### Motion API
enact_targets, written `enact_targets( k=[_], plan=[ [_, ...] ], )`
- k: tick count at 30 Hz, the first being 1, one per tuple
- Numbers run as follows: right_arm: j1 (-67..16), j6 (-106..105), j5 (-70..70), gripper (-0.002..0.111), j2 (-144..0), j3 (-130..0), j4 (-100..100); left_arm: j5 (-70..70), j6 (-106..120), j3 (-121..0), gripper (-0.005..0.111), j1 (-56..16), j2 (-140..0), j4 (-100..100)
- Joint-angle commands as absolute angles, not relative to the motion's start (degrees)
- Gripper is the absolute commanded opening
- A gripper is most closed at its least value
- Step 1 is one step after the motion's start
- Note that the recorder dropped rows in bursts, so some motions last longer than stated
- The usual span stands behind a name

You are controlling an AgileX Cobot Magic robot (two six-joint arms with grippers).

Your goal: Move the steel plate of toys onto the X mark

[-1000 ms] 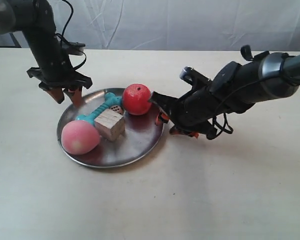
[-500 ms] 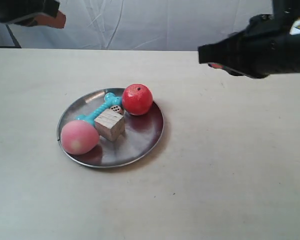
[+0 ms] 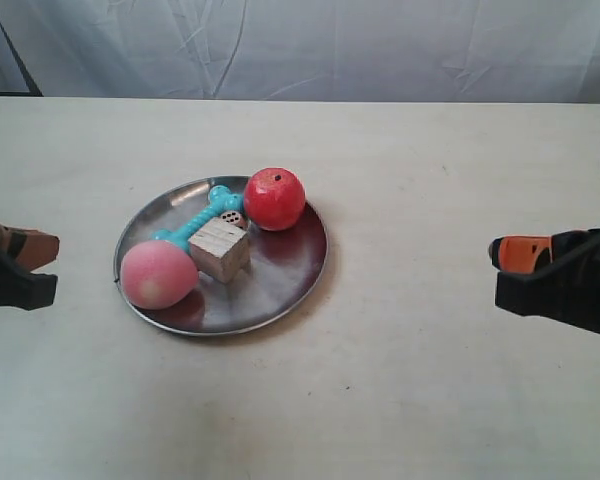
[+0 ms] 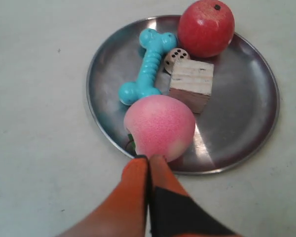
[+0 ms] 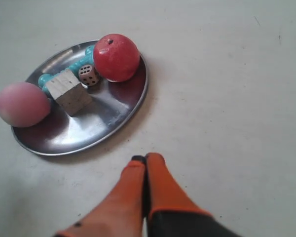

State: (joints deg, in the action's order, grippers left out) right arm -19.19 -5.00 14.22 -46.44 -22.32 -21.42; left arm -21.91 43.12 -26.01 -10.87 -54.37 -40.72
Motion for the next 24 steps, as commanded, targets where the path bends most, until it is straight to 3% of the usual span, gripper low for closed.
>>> enact_targets(
  k=[1,9,18,24],
  plan=[
    [-19.4,-4.9,13.1,-0.001,-46.0,-22.1,-21.5,-21.8,42.7,-25.7,0.000,-10.9,-54.0,-40.9],
    [-18.4,-4.9,13.5,-0.001,-42.0,-22.1,-21.5,-21.8,42.7,-25.7,0.000,-10.9,-54.0,-40.9],
    [1.0,-6.5,12.2,-0.001,-20.4,-19.8,-16.5,-21.9,42.7,-25.7,0.000,-10.9,-54.0,-40.8],
    [4.6,-6.7,16.4,-0.001,-13.0,-17.0,-12.9,-21.9,42.7,-25.7,0.000,-10.9,-54.0,-40.8]
  ],
)
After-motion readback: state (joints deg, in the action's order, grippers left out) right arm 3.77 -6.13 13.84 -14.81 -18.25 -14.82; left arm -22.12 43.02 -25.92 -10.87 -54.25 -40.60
